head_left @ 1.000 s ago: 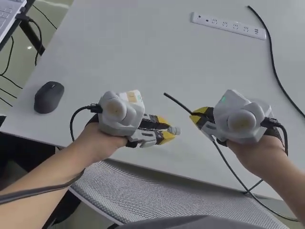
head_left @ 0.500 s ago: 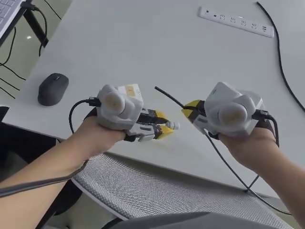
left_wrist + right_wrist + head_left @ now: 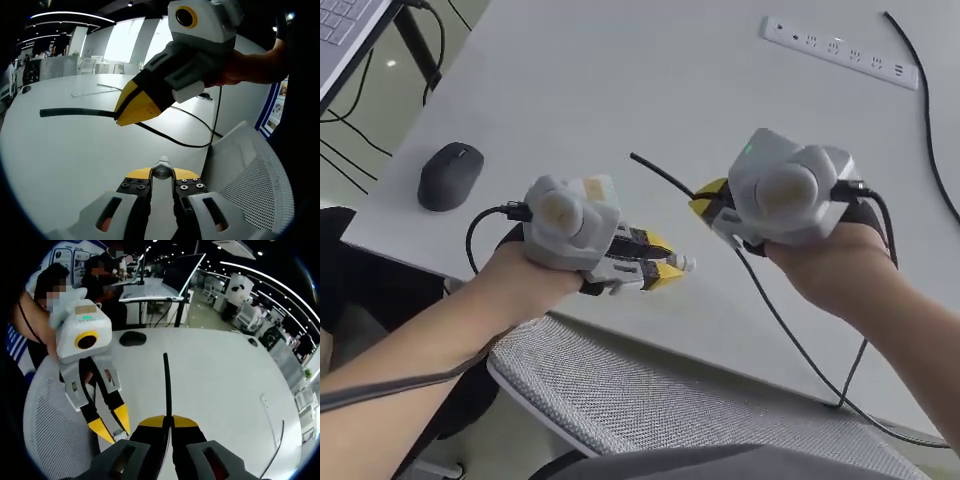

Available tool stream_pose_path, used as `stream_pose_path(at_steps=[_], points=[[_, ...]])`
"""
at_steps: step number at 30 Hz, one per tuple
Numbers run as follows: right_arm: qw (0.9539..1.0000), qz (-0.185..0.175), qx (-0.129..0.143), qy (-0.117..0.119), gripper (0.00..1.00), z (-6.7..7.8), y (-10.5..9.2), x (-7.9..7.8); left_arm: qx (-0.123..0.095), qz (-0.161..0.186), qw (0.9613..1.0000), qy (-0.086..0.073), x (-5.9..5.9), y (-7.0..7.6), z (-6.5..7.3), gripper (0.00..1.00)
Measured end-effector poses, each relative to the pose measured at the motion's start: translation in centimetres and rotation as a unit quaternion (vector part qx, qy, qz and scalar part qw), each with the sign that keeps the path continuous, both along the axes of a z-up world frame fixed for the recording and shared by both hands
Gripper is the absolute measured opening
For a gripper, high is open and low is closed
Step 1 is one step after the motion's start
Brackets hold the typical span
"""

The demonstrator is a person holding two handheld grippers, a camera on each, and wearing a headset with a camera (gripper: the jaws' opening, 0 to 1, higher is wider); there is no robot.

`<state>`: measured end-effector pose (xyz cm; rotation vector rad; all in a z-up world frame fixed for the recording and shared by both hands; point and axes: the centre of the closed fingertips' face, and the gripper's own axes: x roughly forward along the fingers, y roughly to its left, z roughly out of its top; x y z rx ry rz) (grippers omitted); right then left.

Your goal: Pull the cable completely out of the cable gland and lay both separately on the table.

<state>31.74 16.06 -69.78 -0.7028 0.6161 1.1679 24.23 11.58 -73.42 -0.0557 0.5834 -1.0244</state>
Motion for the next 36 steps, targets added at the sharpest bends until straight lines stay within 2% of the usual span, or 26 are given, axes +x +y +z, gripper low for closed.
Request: stream_pose_path(at_steps=[3, 8, 15, 23, 27, 34, 36], points=[[1.0000, 0.001, -0.004, 0.000, 0.00, -0.2, 1.1, 0.9, 0.000, 0.002, 1.0000, -0.001, 0.0, 0.2, -0.1, 0.15], [0.9995, 0.021, -0.022, 0.001, 0.00, -1.1, 1.8, 1.3, -0.001, 0.013, 0.9999, -0.002, 0.0, 1.1, -0.1, 0.15], [0.9984, 0.039, -0.037, 0.016, 0.00, -2.8, 2.6, 1.8, 0.003, 0.032, 0.9995, 0.002, 0.0, 2.8, -1.3, 0.15], [0.9965, 0.058, -0.053, 0.027, 0.00, -5.7, 4.0, 2.4, 0.009, 0.049, 0.9988, 0.007, 0.1, 3.9, -2.6, 0.15], [0.9952, 0.068, -0.061, 0.035, 0.00, -7.6, 4.4, 2.4, 0.009, 0.060, 0.9981, 0.010, 0.4, 4.4, -3.5, 0.15], [0.9930, 0.084, -0.074, 0.038, 0.00, -9.2, 4.8, 2.1, 0.012, 0.070, 0.9974, 0.016, 0.7, 4.7, -4.9, 0.15], [0.9928, 0.084, -0.073, 0.043, 0.00, -9.9, 4.9, 2.1, 0.019, 0.070, 0.9972, 0.019, 0.7, 4.8, -5.4, 0.15]])
